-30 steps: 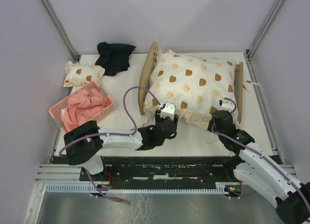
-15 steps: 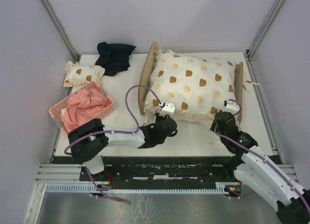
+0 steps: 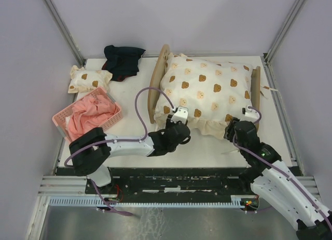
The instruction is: Set up the pet bed
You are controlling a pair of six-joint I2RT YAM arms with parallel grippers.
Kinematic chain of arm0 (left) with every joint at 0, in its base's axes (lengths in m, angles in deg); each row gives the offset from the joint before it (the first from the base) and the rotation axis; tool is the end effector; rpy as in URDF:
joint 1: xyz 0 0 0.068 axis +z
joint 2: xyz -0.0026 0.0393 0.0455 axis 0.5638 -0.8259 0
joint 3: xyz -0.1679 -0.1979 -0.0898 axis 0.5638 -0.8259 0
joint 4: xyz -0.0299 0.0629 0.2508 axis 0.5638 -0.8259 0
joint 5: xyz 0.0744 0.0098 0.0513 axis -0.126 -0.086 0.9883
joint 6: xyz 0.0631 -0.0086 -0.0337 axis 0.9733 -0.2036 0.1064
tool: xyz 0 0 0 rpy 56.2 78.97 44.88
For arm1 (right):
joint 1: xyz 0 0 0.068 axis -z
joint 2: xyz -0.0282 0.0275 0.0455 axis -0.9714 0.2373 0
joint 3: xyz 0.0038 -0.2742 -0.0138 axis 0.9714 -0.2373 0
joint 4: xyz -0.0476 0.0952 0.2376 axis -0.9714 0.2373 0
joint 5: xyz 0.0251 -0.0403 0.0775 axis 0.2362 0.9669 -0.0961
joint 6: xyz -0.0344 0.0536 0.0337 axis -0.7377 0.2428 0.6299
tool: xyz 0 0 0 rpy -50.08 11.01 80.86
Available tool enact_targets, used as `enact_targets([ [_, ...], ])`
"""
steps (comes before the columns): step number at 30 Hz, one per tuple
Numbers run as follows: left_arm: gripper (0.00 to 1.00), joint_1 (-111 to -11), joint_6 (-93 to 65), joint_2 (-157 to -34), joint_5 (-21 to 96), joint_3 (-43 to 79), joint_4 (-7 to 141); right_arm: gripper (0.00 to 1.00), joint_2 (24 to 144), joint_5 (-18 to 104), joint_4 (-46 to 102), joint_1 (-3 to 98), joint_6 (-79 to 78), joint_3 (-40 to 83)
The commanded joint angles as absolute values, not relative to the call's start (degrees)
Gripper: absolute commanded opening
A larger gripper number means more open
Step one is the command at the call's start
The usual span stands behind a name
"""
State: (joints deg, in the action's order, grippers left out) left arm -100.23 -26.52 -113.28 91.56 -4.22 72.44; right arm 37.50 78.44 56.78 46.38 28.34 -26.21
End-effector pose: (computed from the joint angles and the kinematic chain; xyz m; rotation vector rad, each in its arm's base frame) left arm 0.1807 -0.2993 0.1851 0.3151 1.9731 -0.1114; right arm 0.1460 0.0520 0.2221 0.3664 2.0896 0.1422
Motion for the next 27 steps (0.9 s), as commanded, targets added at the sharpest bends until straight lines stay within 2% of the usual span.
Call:
enact_targets([
  [1,0.52,-100.85,-27.93,-105.42,91.69,-1.35,67.77,0.59,37.08,74.63,61.54,46.54,23.72,-17.32],
  [6,0.59,-100.78,-26.76,-98.53,91.34,-0.49,63.7,0.78,40.49,82.19,65.39,46.54,15.66,-8.13],
  [10,0.65,-99.37,-24.64,-93.65,94.27,-1.72,63.58,0.84,44.12,90.65,65.45,47.55,10.78,-1.95],
  [14,0.65,-95.32,-23.79,-89.84,91.49,-0.81,61.23,0.84,48.21,92.76,63.72,51.63,6.35,3.81],
  [19,0.62,-87.15,-25.52,-87.17,81.11,-1.05,61.38,0.81,55.32,89.57,64.38,59.34,5.75,8.59],
  [23,0.57,-83.11,-25.82,-87.61,79.03,-0.88,61.29,0.7,59.46,81.0,64.83,68.01,8.84,9.01],
  [27,0.5,-80.24,-25.39,-89.48,77.02,-1.21,62.68,0.63,64.48,72.36,63.51,77.3,9.63,8.37],
])
